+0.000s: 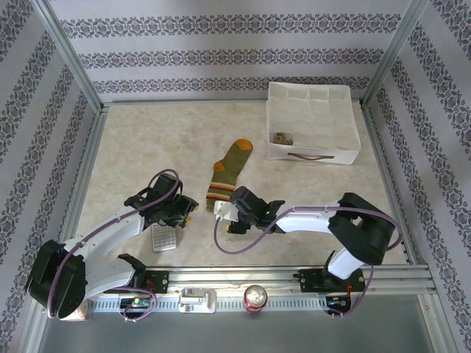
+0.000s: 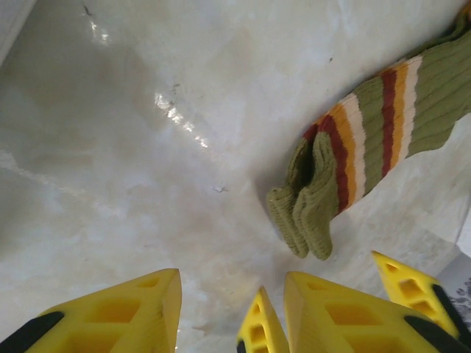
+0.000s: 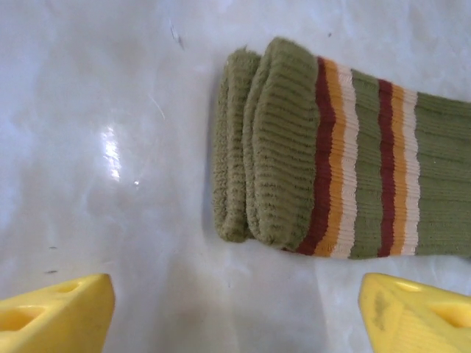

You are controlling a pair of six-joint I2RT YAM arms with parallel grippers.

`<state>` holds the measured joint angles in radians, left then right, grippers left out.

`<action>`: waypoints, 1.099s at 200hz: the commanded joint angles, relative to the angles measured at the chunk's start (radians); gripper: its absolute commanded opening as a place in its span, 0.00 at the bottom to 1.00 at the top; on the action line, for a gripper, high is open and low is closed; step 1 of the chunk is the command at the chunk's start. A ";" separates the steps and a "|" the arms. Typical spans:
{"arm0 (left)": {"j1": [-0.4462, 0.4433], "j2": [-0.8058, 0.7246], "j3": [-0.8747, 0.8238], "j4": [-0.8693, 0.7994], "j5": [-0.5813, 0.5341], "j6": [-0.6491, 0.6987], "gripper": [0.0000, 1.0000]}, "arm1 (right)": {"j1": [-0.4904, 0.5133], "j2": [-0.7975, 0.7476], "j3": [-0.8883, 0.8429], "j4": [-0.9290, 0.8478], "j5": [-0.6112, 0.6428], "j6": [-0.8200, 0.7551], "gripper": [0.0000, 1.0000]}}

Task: Roll the socks

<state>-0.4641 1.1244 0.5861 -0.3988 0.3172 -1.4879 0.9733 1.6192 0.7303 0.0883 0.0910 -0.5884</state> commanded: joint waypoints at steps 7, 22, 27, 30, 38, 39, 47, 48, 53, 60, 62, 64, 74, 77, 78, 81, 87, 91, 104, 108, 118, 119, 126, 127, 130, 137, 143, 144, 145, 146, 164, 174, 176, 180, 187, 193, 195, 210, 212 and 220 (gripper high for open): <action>0.031 0.007 -0.006 0.064 0.025 -0.047 0.40 | 0.017 0.093 0.097 0.072 0.116 -0.161 0.78; 0.041 0.007 -0.008 0.067 0.026 -0.044 0.40 | 0.028 0.144 0.140 0.067 0.138 -0.168 0.77; 0.043 0.006 -0.009 0.069 0.028 -0.043 0.40 | 0.032 0.160 0.151 0.067 0.148 -0.167 0.77; 0.044 0.007 -0.008 0.069 0.029 -0.042 0.40 | 0.033 0.169 0.158 0.066 0.150 -0.166 0.76; 0.048 0.005 -0.010 0.069 0.030 -0.041 0.40 | 0.039 0.185 0.174 0.056 0.152 -0.159 0.73; 0.048 0.005 -0.011 0.070 0.030 -0.041 0.40 | 0.040 0.188 0.176 0.054 0.151 -0.158 0.72; 0.051 0.004 -0.012 0.071 0.033 -0.040 0.40 | 0.045 0.204 0.187 0.046 0.153 -0.153 0.66; 0.052 0.004 -0.013 0.071 0.033 -0.041 0.40 | 0.046 0.205 0.188 0.045 0.155 -0.153 0.65; 0.053 0.002 -0.015 0.071 0.034 -0.041 0.40 | 0.049 0.214 0.194 0.042 0.159 -0.148 0.61; 0.055 0.000 -0.017 0.071 0.036 -0.039 0.40 | 0.054 0.222 0.199 0.038 0.167 -0.143 0.54; 0.055 -0.001 -0.017 0.071 0.037 -0.040 0.40 | 0.055 0.224 0.200 0.036 0.169 -0.141 0.53; 0.055 0.000 -0.017 0.071 0.037 -0.039 0.40 | 0.055 0.226 0.201 0.035 0.171 -0.140 0.51; 0.060 -0.004 -0.020 0.069 0.040 -0.040 0.40 | 0.060 0.232 0.203 0.030 0.189 -0.136 0.39; 0.061 -0.005 -0.020 0.069 0.041 -0.037 0.40 | 0.061 0.232 0.204 0.028 0.195 -0.133 0.35; 0.061 -0.006 -0.020 0.068 0.042 -0.038 0.40 | 0.062 0.231 0.204 0.027 0.196 -0.133 0.34; 0.062 -0.007 -0.020 0.068 0.042 -0.038 0.40 | 0.063 0.229 0.203 0.025 0.199 -0.132 0.29; 0.063 -0.008 -0.020 0.065 0.044 -0.037 0.40 | 0.065 0.219 0.203 0.018 0.200 -0.126 0.22; 0.065 -0.009 -0.020 0.061 0.045 -0.034 0.40 | 0.066 0.209 0.201 0.012 0.195 -0.122 0.18; 0.068 -0.014 -0.019 0.047 0.047 -0.028 0.40 | 0.073 0.168 0.198 -0.018 0.169 -0.101 0.03; 0.069 -0.013 -0.020 0.042 0.049 -0.027 0.40 | 0.077 0.155 0.195 -0.030 0.159 -0.092 0.00; 0.071 -0.013 -0.024 0.037 0.053 -0.025 0.40 | 0.084 0.117 0.195 -0.069 0.114 -0.063 0.00; 0.071 -0.013 -0.026 0.037 0.054 -0.025 0.40 | 0.085 0.113 0.194 -0.073 0.109 -0.060 0.00; 0.072 -0.015 -0.031 0.037 0.059 -0.025 0.40 | 0.091 0.090 0.195 -0.104 0.070 -0.033 0.00; 0.072 -0.014 -0.032 0.037 0.059 -0.025 0.40 | 0.092 0.087 0.194 -0.107 0.064 -0.028 0.00; 0.073 -0.015 -0.035 0.038 0.060 -0.026 0.40 | 0.092 0.078 0.195 -0.121 0.047 -0.013 0.00; 0.072 -0.016 -0.040 0.040 0.063 -0.027 0.40 | 0.094 0.064 0.197 -0.153 0.008 0.032 0.00; 0.073 -0.016 -0.042 0.038 0.065 -0.027 0.40 | 0.093 0.056 0.202 -0.180 -0.021 0.072 0.00; 0.073 -0.017 -0.042 0.038 0.066 -0.027 0.40 | 0.093 0.055 0.202 -0.184 -0.026 0.079 0.00; 0.072 -0.017 -0.042 0.037 0.066 -0.026 0.40 | 0.093 0.054 0.203 -0.188 -0.031 0.085 0.00; 0.072 -0.017 -0.043 0.037 0.066 -0.026 0.40 | 0.092 0.053 0.204 -0.192 -0.035 0.091 0.00; 0.074 -0.026 -0.051 0.029 0.069 -0.025 0.40 | 0.074 0.051 0.217 -0.249 -0.140 0.197 0.00; 0.073 -0.031 -0.058 0.029 0.072 -0.027 0.40 | 0.055 0.058 0.231 -0.275 -0.205 0.249 0.00; 0.072 -0.032 -0.059 0.029 0.072 -0.028 0.40 | 0.050 0.060 0.234 -0.281 -0.223 0.257 0.00; 0.072 -0.035 -0.061 0.028 0.075 -0.030 0.40 | 0.042 0.064 0.241 -0.292 -0.256 0.271 0.00; 0.072 -0.039 -0.063 0.026 0.078 -0.032 0.40 | 0.028 0.074 0.255 -0.311 -0.300 0.293 0.00; 0.072 -0.041 -0.067 0.025 0.080 -0.033 0.40 | 0.012 0.087 0.273 -0.334 -0.336 0.312 0.00; 0.072 -0.043 -0.067 0.024 0.081 -0.033 0.40 | 0.007 0.092 0.280 -0.344 -0.349 0.314 0.00; 0.072 -0.048 -0.072 0.025 0.089 -0.036 0.40 | -0.034 0.130 0.328 -0.393 -0.452 0.348 0.00; 0.071 -0.049 -0.073 0.025 0.090 -0.037 0.40 | -0.039 0.135 0.335 -0.400 -0.463 0.353 0.00; 0.070 -0.050 -0.075 0.027 0.096 -0.040 0.40 | -0.062 0.154 0.358 -0.421 -0.507 0.366 0.00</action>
<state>-0.4034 1.0931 0.5289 -0.3531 0.3927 -1.5089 0.9680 1.7172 1.0138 -0.2173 -0.1978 -0.3370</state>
